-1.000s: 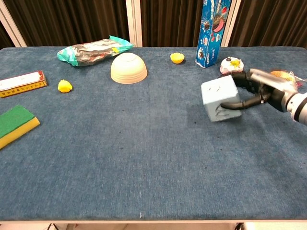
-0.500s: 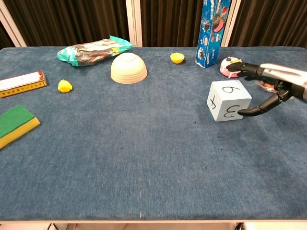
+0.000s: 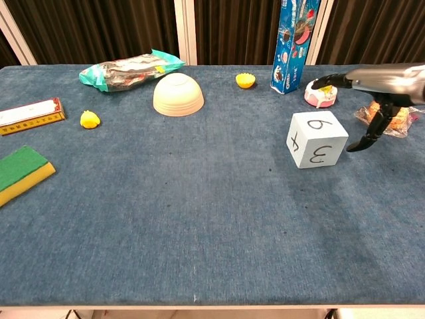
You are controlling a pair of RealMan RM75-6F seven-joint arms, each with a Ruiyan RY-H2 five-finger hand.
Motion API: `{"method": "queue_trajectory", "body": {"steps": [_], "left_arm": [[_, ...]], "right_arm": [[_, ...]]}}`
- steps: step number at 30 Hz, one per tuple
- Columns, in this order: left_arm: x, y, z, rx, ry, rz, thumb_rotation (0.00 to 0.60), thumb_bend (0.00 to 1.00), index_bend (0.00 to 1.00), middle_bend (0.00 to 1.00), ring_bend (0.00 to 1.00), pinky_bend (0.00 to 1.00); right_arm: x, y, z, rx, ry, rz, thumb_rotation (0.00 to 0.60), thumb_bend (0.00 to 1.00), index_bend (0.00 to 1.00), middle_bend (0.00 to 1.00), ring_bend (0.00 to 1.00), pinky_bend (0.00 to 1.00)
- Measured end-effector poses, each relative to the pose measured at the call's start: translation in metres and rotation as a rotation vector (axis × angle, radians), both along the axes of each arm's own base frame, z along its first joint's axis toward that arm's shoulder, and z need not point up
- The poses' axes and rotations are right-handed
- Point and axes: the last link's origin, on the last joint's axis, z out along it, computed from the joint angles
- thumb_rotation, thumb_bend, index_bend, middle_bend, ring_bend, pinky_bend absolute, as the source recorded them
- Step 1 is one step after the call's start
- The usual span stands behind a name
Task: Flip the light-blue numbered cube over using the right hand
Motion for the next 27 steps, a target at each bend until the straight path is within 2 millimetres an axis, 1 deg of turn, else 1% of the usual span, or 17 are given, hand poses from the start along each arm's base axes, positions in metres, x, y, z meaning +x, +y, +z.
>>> {"method": "queue_trajectory", "body": {"steps": [2, 9, 13, 16, 18, 20, 23, 27], "left_arm": [[0.000, 0.000, 0.000, -0.001, 0.001, 0.001, 0.600, 0.04, 0.15, 0.14, 0.03, 0.00], [-0.002, 0.000, 0.000, -0.001, 0.001, 0.009, 0.600, 0.04, 0.15, 0.14, 0.03, 0.00], [-0.004, -0.001, 0.000, -0.002, -0.001, 0.014, 0.600, 0.04, 0.15, 0.14, 0.03, 0.00], [-0.005, -0.001, 0.000, -0.002, -0.002, 0.017, 0.600, 0.04, 0.15, 0.14, 0.03, 0.00], [-0.006, -0.002, -0.001, -0.002, -0.002, 0.018, 0.600, 0.04, 0.15, 0.14, 0.03, 0.00], [-0.007, -0.003, 0.000, -0.001, -0.002, 0.022, 0.600, 0.04, 0.15, 0.14, 0.03, 0.00], [-0.008, -0.004, 0.001, 0.004, -0.003, 0.027, 0.600, 0.04, 0.15, 0.14, 0.03, 0.00], [-0.010, -0.005, 0.001, 0.004, -0.005, 0.031, 0.600, 0.04, 0.15, 0.14, 0.03, 0.00]], "right_arm": [[0.007, -0.003, -0.005, 0.009, 0.036, -0.009, 0.600, 0.25, 0.01, 0.04, 0.00, 0.00], [0.031, -0.008, -0.026, 0.036, 0.131, 0.005, 0.600, 0.25, 0.11, 0.10, 0.00, 0.01], [0.036, -0.008, -0.036, 0.045, 0.169, 0.004, 0.600, 0.25, 0.22, 0.16, 0.01, 0.03], [0.037, -0.009, -0.044, 0.044, 0.183, 0.002, 0.600, 0.30, 0.39, 0.26, 0.08, 0.07], [0.037, -0.010, -0.047, 0.032, 0.181, 0.002, 0.600, 0.36, 0.50, 0.34, 0.16, 0.10], [0.037, -0.011, -0.048, 0.025, 0.164, -0.005, 0.600, 0.38, 0.57, 0.39, 0.22, 0.11], [0.038, -0.012, -0.046, 0.009, 0.108, -0.021, 0.600, 0.39, 0.62, 0.43, 0.26, 0.12], [0.037, -0.011, -0.039, -0.021, -0.021, -0.055, 0.600, 0.39, 0.64, 0.44, 0.27, 0.12]]}}
